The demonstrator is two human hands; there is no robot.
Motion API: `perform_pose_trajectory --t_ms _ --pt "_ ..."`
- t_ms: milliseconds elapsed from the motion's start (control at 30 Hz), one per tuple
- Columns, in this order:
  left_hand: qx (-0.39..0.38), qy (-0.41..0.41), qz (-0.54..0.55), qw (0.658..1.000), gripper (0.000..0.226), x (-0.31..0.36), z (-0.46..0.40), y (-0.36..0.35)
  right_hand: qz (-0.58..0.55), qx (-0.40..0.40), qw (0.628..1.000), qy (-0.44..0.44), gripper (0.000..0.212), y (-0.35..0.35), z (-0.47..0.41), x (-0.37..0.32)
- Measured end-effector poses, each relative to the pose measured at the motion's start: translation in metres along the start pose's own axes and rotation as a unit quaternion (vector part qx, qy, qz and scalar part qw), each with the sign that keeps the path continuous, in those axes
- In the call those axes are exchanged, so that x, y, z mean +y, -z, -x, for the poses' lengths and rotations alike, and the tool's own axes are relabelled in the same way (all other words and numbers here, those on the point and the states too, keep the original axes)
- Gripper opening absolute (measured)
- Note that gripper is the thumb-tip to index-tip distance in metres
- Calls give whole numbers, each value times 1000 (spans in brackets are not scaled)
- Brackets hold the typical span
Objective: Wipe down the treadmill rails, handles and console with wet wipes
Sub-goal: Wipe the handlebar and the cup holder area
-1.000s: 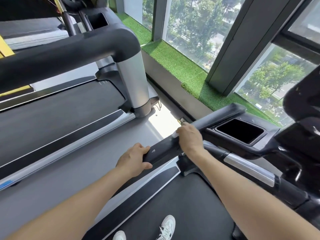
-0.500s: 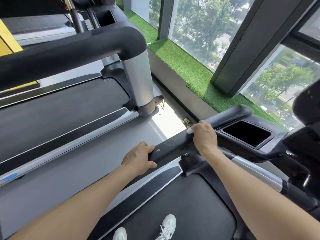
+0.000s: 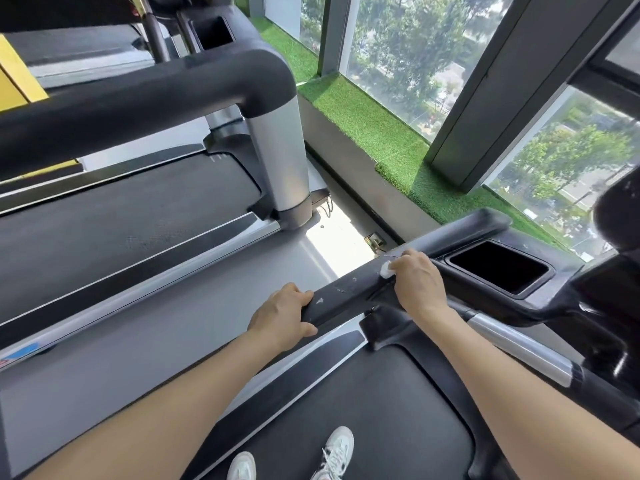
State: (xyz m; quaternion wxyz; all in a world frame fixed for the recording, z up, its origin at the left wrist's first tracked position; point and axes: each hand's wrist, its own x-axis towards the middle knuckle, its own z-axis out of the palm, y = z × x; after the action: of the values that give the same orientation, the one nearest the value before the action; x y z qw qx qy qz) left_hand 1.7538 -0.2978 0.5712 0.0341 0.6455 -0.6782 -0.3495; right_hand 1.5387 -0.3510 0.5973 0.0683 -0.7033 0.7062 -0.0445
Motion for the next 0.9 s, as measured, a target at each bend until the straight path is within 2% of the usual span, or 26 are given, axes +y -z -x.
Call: perform_pose_trajectory --t_ms 167,300,367,467,633,667,733,833,900 --pt "-8 1 -8 1000 49 2 0 2 -1 7 1000 4 29 1 -13 -7" --pt "-7 1 -13 1000 51 3 1 3 -17 -26 999 42 30 7 -1 2" --pt "-8 5 -10 1000 52 3 1 4 -28 -27 999 14 28 10 -6 5" --pt "-6 7 -10 1000 53 4 2 3 -35 10 999 -22 27 1 -14 -10" --pt "1 7 -7 1000 58 3 3 1 -26 -38 991 126 26 -18 20 -61" --pt "4 3 -7 1000 58 2 4 1 -26 -43 990 129 28 -16 19 -58" --pt "28 -14 -20 999 52 -1 10 -2 -18 -53 995 84 29 -7 6 -38" --pt "80 -28 -38 996 48 -9 21 -6 -22 -7 1000 -16 26 1 -7 -12" --pt "92 -35 -44 994 47 -11 24 -8 -22 19 1000 -7 26 -2 3 -25"
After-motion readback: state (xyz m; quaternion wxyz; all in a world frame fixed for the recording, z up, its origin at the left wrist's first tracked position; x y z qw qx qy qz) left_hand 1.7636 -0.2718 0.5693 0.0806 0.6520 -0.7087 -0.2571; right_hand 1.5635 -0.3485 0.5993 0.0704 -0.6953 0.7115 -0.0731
